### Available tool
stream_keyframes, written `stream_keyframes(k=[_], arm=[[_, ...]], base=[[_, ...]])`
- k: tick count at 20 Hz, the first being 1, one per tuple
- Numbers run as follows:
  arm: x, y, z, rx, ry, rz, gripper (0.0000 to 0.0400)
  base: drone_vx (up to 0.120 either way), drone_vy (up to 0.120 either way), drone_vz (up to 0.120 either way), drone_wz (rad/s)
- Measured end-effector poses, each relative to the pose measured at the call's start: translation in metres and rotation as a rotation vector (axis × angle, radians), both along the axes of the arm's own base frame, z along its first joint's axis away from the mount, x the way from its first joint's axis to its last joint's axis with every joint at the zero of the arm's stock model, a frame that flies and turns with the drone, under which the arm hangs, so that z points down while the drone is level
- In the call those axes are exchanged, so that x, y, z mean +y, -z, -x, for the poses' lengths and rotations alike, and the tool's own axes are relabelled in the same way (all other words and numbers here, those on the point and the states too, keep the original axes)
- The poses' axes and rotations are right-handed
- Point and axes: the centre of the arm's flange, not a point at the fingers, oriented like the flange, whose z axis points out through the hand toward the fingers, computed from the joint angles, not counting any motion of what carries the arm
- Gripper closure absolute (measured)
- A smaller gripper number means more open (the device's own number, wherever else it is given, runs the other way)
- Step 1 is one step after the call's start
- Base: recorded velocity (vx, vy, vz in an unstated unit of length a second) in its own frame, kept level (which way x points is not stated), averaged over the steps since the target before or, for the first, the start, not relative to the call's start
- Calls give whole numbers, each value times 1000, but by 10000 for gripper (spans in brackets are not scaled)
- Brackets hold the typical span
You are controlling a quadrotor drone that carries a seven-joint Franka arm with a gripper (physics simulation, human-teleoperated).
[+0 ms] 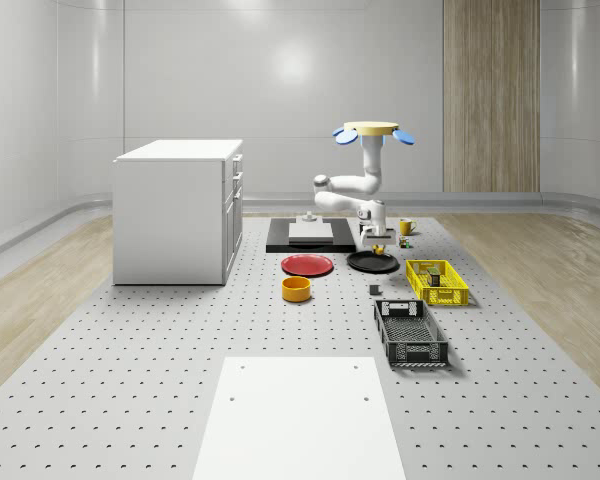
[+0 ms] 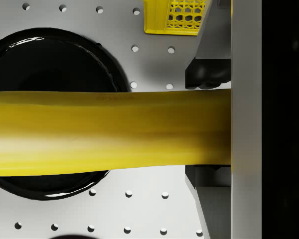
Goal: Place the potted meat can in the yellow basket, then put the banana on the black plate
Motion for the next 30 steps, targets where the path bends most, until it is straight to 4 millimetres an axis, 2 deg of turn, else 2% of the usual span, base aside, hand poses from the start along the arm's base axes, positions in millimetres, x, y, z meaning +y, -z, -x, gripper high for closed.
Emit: stream_keyframes(k=[12, 18, 30], arm=[[0, 0, 0, 0, 0, 0, 207], [0, 0, 0, 0, 0, 0, 207], [0, 0, 0, 0, 0, 0, 207]], base=[[-120, 0, -3, 0], [-120, 0, -113, 0], [-120, 0, 0, 0]])
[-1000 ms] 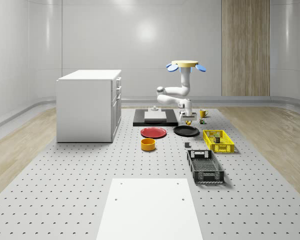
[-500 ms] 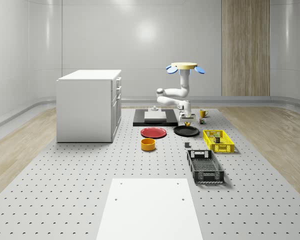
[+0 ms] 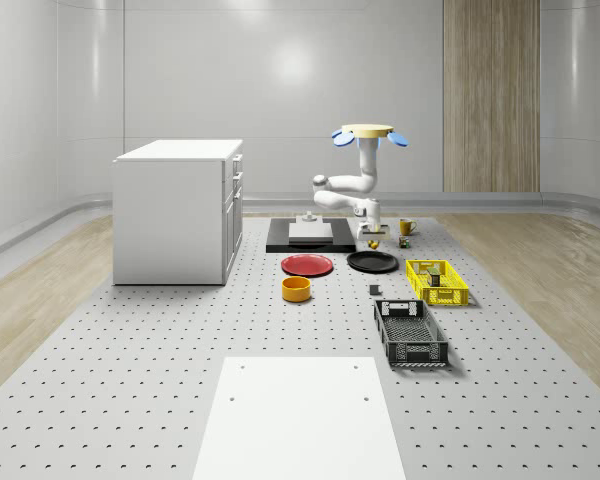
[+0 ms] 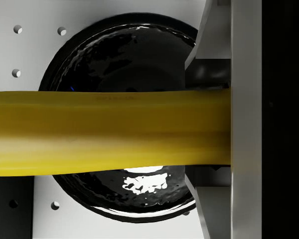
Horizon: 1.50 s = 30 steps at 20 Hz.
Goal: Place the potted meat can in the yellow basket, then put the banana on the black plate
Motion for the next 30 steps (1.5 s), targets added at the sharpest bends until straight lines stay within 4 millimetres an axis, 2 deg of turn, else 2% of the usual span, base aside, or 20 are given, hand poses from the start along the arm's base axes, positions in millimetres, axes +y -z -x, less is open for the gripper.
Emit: stream_keyframes(k=[5, 15, 22, 27, 28, 30], arm=[[0, -6, 0, 0, 1, 0, 207], [0, -47, 0, 0, 1, 0, 207], [0, -68, 0, 0, 1, 0, 207], [0, -76, 0, 0, 1, 1, 207], [0, -77, 0, 0, 2, 0, 192], [0, -78, 0, -1, -11, -2, 116]], base=[[-40, 0, 0, 0], [0, 0, 0, 0], [0, 0, 0, 0], [0, 0, 0, 0], [0, 0, 0, 0], [0, 0, 0, 0]])
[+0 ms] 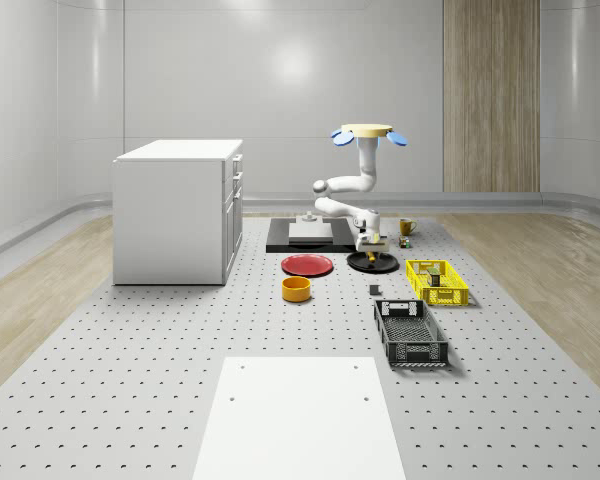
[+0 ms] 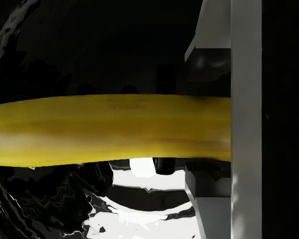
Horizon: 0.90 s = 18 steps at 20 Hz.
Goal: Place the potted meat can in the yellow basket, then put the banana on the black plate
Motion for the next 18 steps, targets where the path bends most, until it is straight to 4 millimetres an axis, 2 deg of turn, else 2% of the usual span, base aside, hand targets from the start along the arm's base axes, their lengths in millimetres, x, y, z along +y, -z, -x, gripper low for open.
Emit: stream_keyframes(k=[3, 6, 14, 18], arm=[[0, 1, 0, -1, -13, -2, 55], [0, 9, 0, -1, -21, -3, 26], [0, 42, 0, -2, -29, -5, 4], [0, 52, 0, -2, -31, -5, 1]], base=[[0, 0, 0, 0], [0, 0, 0, 0], [0, 0, 0, 0], [0, 0, 0, 0]])
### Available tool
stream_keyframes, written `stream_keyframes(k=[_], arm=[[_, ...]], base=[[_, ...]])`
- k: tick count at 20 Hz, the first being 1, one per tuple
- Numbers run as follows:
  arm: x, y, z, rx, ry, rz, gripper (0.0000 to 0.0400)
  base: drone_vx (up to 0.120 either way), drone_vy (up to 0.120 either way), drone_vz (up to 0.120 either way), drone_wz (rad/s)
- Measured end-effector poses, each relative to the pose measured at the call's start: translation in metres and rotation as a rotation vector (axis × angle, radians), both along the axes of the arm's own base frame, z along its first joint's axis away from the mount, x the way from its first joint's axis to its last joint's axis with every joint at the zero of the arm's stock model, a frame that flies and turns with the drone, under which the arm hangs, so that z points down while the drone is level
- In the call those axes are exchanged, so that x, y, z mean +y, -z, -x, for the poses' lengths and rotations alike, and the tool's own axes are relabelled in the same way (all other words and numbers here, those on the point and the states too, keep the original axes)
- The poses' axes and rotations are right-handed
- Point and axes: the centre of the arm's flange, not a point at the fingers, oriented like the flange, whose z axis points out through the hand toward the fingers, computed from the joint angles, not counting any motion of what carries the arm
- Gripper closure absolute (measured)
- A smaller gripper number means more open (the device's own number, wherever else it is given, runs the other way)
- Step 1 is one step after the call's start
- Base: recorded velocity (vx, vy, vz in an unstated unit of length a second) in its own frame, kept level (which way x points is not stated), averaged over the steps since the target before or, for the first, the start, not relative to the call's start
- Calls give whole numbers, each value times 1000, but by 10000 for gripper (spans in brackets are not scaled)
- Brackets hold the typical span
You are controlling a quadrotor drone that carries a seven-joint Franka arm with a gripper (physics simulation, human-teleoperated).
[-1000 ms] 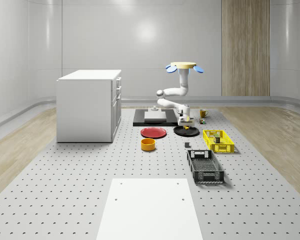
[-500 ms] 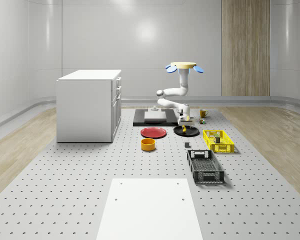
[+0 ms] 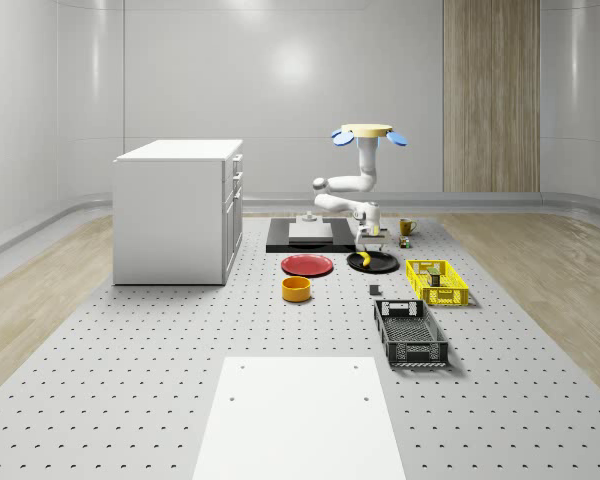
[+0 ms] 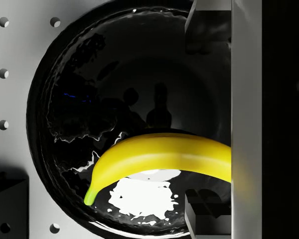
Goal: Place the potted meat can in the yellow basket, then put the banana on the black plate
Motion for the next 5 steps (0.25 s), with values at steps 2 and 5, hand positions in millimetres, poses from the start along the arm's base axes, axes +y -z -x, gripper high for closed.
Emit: stream_keyframes(k=[2, 5], arm=[[0, 3, 0, 0, 0, 0, 1], [0, 5, 0, 0, -1, 0, 0]], base=[[0, 0, 0, 0], [0, 0, 0, 0]])
